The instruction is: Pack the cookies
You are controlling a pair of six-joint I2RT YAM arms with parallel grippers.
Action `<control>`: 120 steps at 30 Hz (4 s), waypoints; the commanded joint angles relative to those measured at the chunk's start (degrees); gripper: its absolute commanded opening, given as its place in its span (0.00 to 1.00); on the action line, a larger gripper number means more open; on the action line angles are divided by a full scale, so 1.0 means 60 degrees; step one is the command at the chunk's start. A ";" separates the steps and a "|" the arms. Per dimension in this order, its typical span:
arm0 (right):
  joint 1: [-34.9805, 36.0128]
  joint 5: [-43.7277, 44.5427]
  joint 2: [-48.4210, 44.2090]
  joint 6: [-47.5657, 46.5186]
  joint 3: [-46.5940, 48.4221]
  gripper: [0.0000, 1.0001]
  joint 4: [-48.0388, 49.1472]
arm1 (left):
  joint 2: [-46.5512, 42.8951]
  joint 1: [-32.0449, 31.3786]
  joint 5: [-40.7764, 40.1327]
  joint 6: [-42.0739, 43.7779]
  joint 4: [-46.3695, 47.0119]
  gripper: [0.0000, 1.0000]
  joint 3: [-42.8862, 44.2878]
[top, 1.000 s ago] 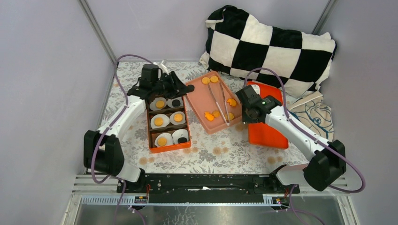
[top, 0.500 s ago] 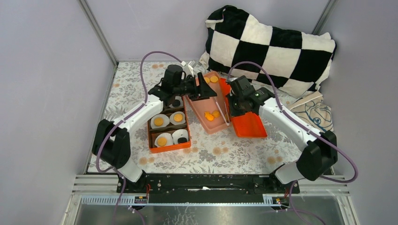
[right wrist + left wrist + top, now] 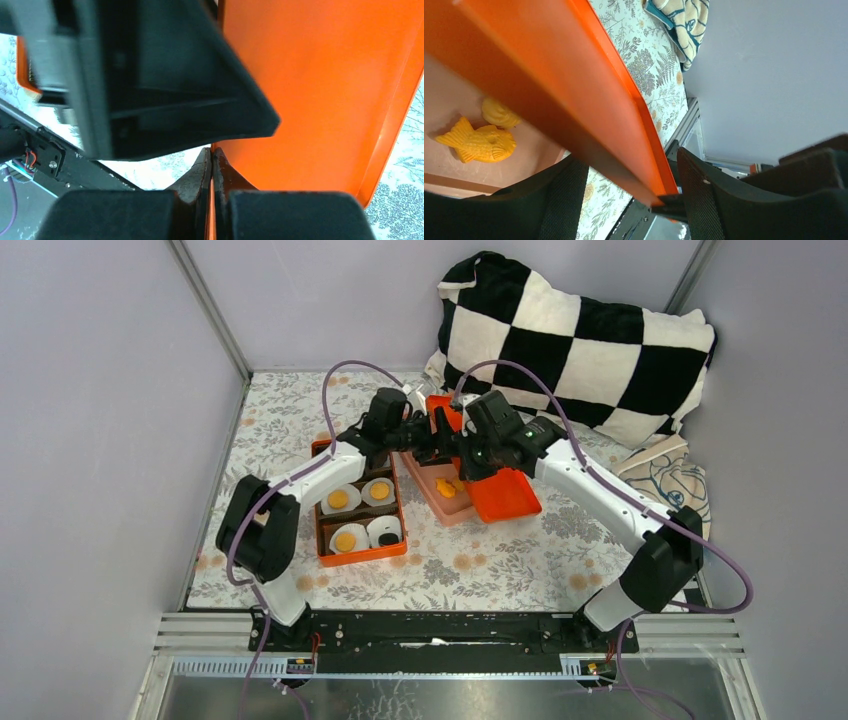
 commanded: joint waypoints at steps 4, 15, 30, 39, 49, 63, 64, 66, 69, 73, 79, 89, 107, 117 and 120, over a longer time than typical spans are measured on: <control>0.0686 -0.0496 0.0124 -0.0184 0.0942 0.00 0.0266 | 0.0476 -0.0060 -0.0084 0.0023 0.0500 0.68 0.0058; 0.1178 0.1061 -0.0022 -0.0462 0.0968 0.06 0.0300 | 0.0645 -0.0045 -0.0673 0.0663 -0.1117 0.00 0.0808; 0.3019 0.4654 -0.2544 -0.2065 -0.1746 0.66 0.1907 | 0.1887 0.1681 -0.0422 0.1661 -0.5578 0.00 0.5519; 0.4731 0.8662 -0.2211 -0.3469 -0.4007 0.68 0.5198 | 0.2457 0.2064 0.1718 0.1382 -0.7007 0.00 0.7122; 0.4903 1.0296 -0.2120 -0.6471 -0.6100 0.66 1.0795 | 0.1131 0.2330 0.2858 0.1981 -0.7516 0.00 0.5255; 0.4903 1.0355 -0.1778 -0.6476 -0.6221 0.31 1.2499 | 0.0715 0.2357 0.3551 0.2122 -0.7025 0.01 0.4243; 0.4903 1.0253 -0.1844 -0.6295 -0.6111 0.28 1.2268 | 0.0690 0.2357 0.3551 0.2060 -0.6834 0.05 0.4112; 0.4899 1.0187 -0.1919 -0.6068 -0.5931 0.24 1.1789 | 0.0685 0.2360 0.3512 0.1984 -0.6530 0.20 0.3973; 0.4891 1.0099 -0.2063 -0.5741 -0.5764 0.20 1.1302 | 0.0718 0.2431 0.3333 0.1939 -0.6425 0.42 0.4254; 0.4888 0.9994 -0.2290 -0.5338 -0.5774 0.13 1.0875 | 0.0699 0.2660 0.3488 0.1829 -0.6418 0.64 0.5247; 0.4866 0.9946 -0.2726 -0.4998 -0.5800 0.12 1.0519 | 0.0223 0.3398 0.4246 0.0473 -0.4808 0.68 0.5717; 0.4367 0.9088 -0.3607 -0.3243 -0.3247 0.12 0.7146 | -0.2059 0.3553 -0.3287 0.2877 -0.7893 0.00 0.5070; 0.0109 -0.0177 -0.4692 0.3075 -0.2215 0.12 0.5281 | -0.4914 0.0936 -1.3122 -0.0132 -1.1313 0.00 0.0672; -0.4251 -0.7375 -0.3608 1.0482 -0.6920 0.13 1.6209 | -0.5052 0.0642 -1.3159 -0.0320 -1.1179 0.00 0.0617; -0.4996 -0.7740 -0.1964 1.3413 -0.7721 0.13 2.0916 | -0.4849 0.0599 -1.3436 -0.0434 -1.1212 0.00 0.0636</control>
